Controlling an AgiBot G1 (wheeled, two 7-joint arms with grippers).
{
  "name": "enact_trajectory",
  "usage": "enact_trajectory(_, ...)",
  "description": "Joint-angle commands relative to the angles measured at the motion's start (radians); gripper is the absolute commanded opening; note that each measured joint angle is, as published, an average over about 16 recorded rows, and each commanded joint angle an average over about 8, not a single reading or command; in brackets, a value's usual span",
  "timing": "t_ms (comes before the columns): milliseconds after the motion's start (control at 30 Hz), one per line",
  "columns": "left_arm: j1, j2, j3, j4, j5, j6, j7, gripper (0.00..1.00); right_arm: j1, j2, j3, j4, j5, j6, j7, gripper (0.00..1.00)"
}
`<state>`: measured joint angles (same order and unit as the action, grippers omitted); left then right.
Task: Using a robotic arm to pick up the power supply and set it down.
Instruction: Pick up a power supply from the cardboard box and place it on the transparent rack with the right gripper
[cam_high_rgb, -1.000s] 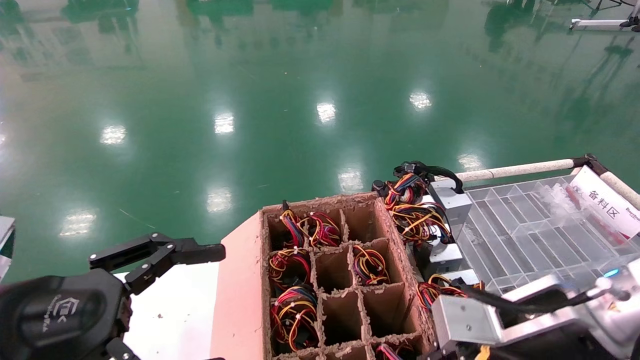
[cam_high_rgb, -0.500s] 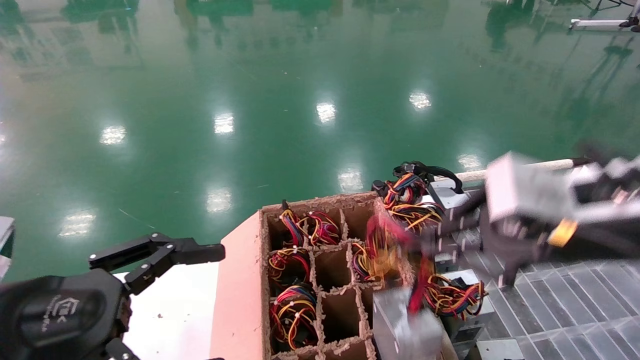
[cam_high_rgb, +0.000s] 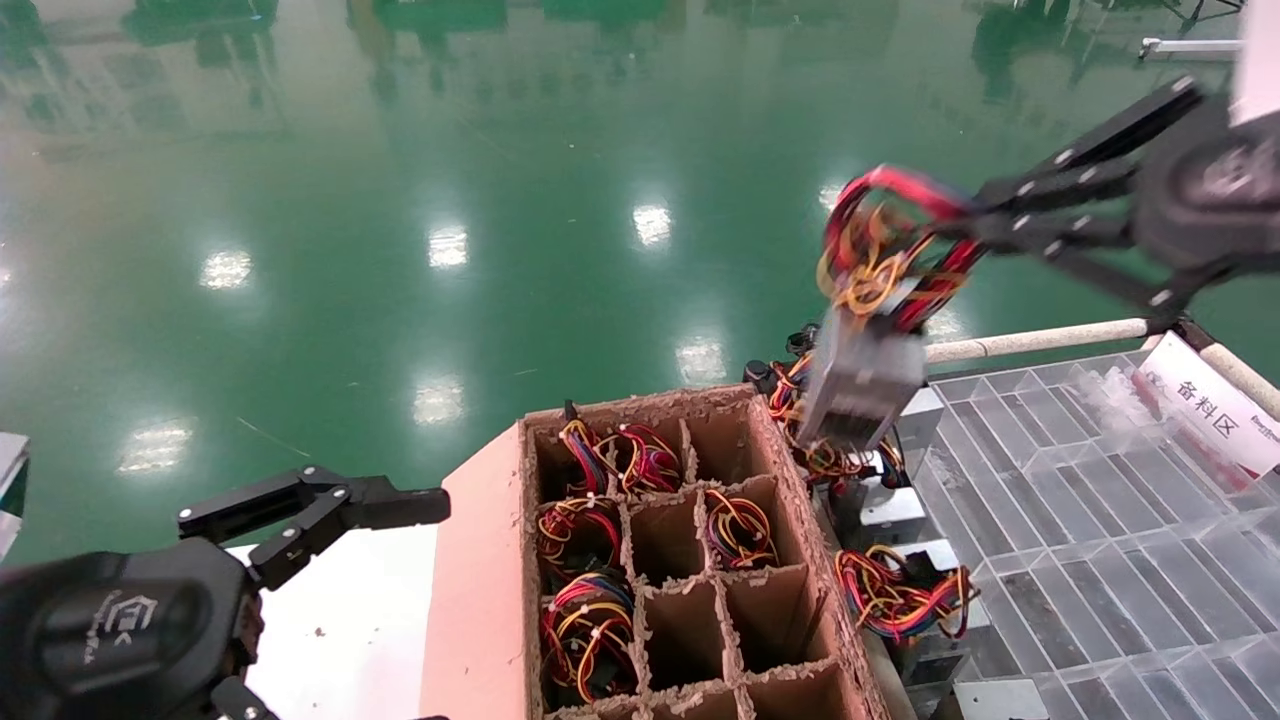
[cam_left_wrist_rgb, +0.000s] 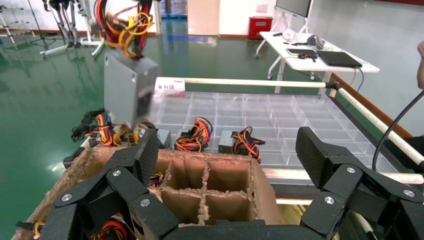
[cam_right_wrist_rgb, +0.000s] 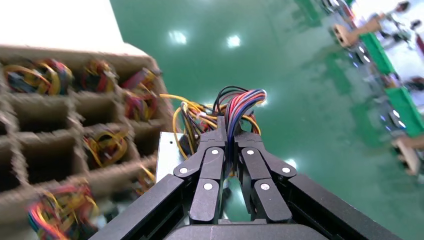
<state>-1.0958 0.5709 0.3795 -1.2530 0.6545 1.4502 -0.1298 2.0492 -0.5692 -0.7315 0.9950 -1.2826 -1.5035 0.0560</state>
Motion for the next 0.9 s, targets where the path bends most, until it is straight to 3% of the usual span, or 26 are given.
enact_trajectory(33, 0.000, 0.000, 0.000, 0.000, 0.000, 0.000, 0.000, 1.00, 0.036, -0.001, 0.002, -0.048, -0.019, -0.018, -0.029, 0.00)
enact_trajectory(367, 0.000, 0.000, 0.000, 0.000, 0.000, 0.000, 0.000, 1.00, 0.108, 0.011, -0.028, -0.289, -0.088, -0.069, -0.211, 0.00)
enact_trajectory(900, 0.000, 0.000, 0.000, 0.000, 0.000, 0.000, 0.000, 1.00, 0.047, -0.031, -0.110, -0.485, -0.063, -0.052, -0.361, 0.00)
